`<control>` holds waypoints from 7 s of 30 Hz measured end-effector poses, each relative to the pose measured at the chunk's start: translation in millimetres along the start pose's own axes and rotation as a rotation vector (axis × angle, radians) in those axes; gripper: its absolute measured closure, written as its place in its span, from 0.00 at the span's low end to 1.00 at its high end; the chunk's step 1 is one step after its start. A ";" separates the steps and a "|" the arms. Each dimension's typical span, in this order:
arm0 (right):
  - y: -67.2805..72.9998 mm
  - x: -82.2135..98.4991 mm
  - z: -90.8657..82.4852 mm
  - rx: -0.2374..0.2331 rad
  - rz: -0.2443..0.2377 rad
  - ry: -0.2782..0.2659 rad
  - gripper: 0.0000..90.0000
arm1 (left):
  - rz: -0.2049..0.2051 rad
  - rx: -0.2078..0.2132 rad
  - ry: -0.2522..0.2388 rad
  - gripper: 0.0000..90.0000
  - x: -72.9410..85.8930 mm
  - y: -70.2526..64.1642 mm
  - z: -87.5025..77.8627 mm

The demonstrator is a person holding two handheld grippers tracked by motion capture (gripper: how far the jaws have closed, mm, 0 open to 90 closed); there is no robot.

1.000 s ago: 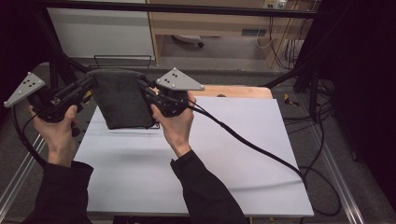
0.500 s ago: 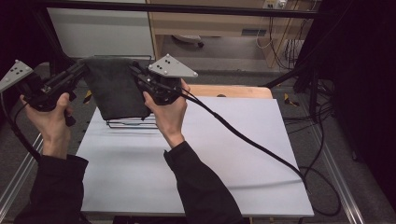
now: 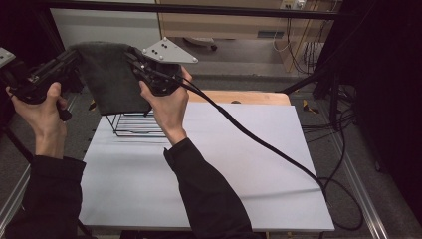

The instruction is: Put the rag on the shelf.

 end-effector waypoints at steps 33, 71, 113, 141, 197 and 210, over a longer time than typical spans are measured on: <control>-31.5 -59.7 34.2 0.040 -0.017 -0.078 0.90 | -0.005 -0.015 -0.072 0.90 -64.7 9.5 39.8; -65.1 -27.5 74.3 0.090 -0.013 -0.020 0.90 | -0.013 -0.055 0.026 0.90 -45.5 50.1 94.3; -35.2 66.0 51.6 -0.038 0.033 0.137 0.89 | 0.022 0.001 0.164 0.89 47.5 54.1 33.3; -4.1 90.6 30.6 -0.172 -0.013 0.248 0.89 | 0.053 -0.001 0.338 0.84 80.6 50.9 -2.9; -2.3 156.3 36.6 -0.200 0.113 0.421 1.00 | 0.044 -0.064 0.557 0.99 148.9 60.6 12.6; -0.1 133.6 19.8 -0.221 0.074 0.375 0.73 | 0.035 -0.055 0.555 0.73 136.6 55.8 -5.1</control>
Point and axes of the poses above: each handheld gripper's, and its own axes: z roughly forward along the jaws, x roughly out of its underside, y roughly to its left, the point moved 10 cm from there along z, roughly forward along the jaws, and after that the axes turned 6 degrees about -z, right-handed, at the moved point
